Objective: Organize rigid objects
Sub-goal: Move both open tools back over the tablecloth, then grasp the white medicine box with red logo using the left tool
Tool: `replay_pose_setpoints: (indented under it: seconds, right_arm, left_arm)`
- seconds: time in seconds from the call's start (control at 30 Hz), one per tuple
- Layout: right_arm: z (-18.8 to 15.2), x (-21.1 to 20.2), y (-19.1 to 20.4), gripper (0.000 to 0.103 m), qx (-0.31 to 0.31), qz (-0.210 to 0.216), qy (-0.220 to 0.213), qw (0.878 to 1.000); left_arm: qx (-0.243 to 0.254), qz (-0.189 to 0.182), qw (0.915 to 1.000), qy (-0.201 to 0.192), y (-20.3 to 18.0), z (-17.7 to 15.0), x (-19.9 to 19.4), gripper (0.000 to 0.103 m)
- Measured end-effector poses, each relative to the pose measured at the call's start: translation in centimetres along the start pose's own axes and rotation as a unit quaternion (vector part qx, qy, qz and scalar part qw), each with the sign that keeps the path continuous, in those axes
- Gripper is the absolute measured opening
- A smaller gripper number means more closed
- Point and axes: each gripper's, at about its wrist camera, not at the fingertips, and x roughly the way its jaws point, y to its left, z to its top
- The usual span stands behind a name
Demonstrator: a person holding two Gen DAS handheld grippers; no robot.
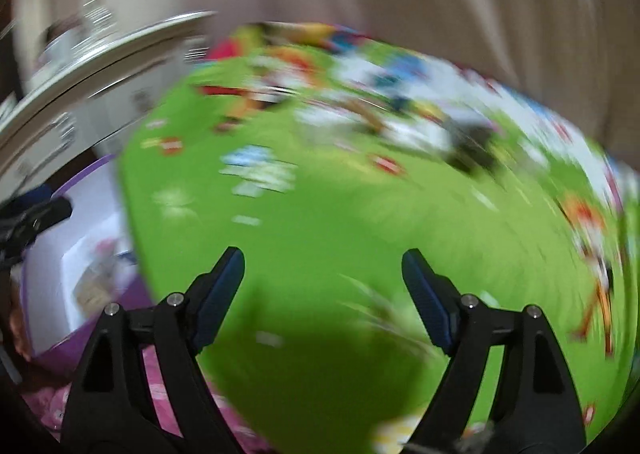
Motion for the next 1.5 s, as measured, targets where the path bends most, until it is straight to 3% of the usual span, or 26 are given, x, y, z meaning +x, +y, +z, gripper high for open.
replay_pose_setpoints:
  seconds: [0.07,0.2,0.3,0.4,0.5,0.53,0.57,0.6,0.63,0.77,0.83,0.97,1.07,1.1,1.13,1.27,1.33,1.4,1.43,1.47,1.5]
  right_arm:
    - [-0.6,0.3,-3.5,0.083,0.043,-0.024,0.016,0.999]
    - [-1.7,0.6,-8.1,0.083,0.093,-0.054,0.032,0.994]
    - [-2.4,0.4,-9.5,0.083,0.107,-0.061,0.025,0.992]
    - [-2.6,0.6,-10.0,0.083,0.112,-0.052,0.021,0.992]
    - [-2.5,1.1,-10.1,0.083,0.11,-0.047,0.02,0.993]
    - [-2.4,1.2,-10.1,0.083,0.109,-0.044,0.02,0.993]
    - [-2.4,1.4,-10.2,0.083,0.107,-0.043,0.021,0.993]
    - [-2.3,1.7,-10.2,0.083,0.105,-0.042,0.022,0.993]
    - [-2.2,2.2,-10.3,0.083,0.102,-0.043,0.024,0.994]
    - [-1.4,3.5,-10.8,0.083,0.084,-0.051,0.03,0.995]
    - [-0.6,4.1,-11.6,0.083,0.088,-0.054,0.029,0.994]
    - [2.7,6.2,-13.2,0.083,0.122,-0.056,0.012,0.991]
    - [6.4,7.7,-13.4,0.083,0.132,-0.068,-0.019,0.989]
    - [7.6,8.4,-13.3,0.083,0.133,-0.079,-0.023,0.988]
    - [8.7,9.1,-13.2,0.083,0.133,-0.091,-0.024,0.987]
    - [12.8,13.8,-12.5,0.083,0.12,-0.172,0.005,0.978]
    - [13.5,15.7,-12.3,0.083,0.118,-0.186,0.026,0.975]
    - [13.7,17.8,-11.6,0.082,0.086,-0.227,0.062,0.968]
    - [13.4,18.3,-11.4,0.078,0.068,-0.246,0.073,0.964]
    - [12.9,18.3,-11.5,0.056,0.065,-0.247,0.073,0.964]
    - [12.3,17.7,-11.8,0.045,0.071,-0.244,0.073,0.964]
  left_arm:
    - [0.037,-0.02,0.9988,0.025,-3.5,1.2,3.0,0.103]
    - [0.122,0.007,0.9917,0.041,-9.0,4.6,9.9,0.103]
    - [0.16,-0.012,0.9861,0.044,-10.1,8.1,14.9,0.103]
    - [0.213,-0.018,0.974,0.076,-11.3,11.1,20.4,0.103]
    - [0.234,-0.046,0.9651,0.109,-12.0,11.8,23.9,0.103]
    - [0.227,-0.062,0.9659,0.107,-12.0,11.9,24.1,0.102]
    - [0.211,-0.1,0.9658,0.112,-12.0,11.9,24.1,0.098]
    - [0.191,-0.147,0.9632,0.119,-11.9,11.6,23.8,0.075]
    - [0.183,-0.147,0.9666,0.102,-12.0,11.3,22.9,0.039]
    - [0.15,-0.181,0.9658,0.109,-12.3,8.3,18.9,0.041]
    - [0.148,-0.179,0.9662,0.113,-12.6,6.3,17.0,0.042]
    - [0.16,-0.122,0.9758,0.085,-13.3,4.3,15.1,0.043]
    - [0.132,-0.095,0.9826,0.091,-12.7,5.0,16.1,0.062]
    - [0.129,-0.095,0.9825,0.096,-12.5,5.2,16.3,0.076]
    - [0.127,-0.103,0.9816,0.099,-12.3,5.3,16.5,0.084]
    - [0.125,-0.102,0.9816,0.102,-12.1,5.1,16.5,0.085]
    - [0.13,-0.099,0.9812,0.102,-12.3,5.0,16.6,0.087]
    - [0.133,-0.101,0.9805,0.104,-12.4,4.8,16.4,0.089]
    - [0.133,-0.103,0.9802,0.105,-12.5,4.9,16.7,0.089]
    - [0.134,-0.103,0.98,0.105,-12.6,5.0,16.7,0.089]
    - [0.134,-0.103,0.98,0.105,-12.6,5.0,16.8,0.09]
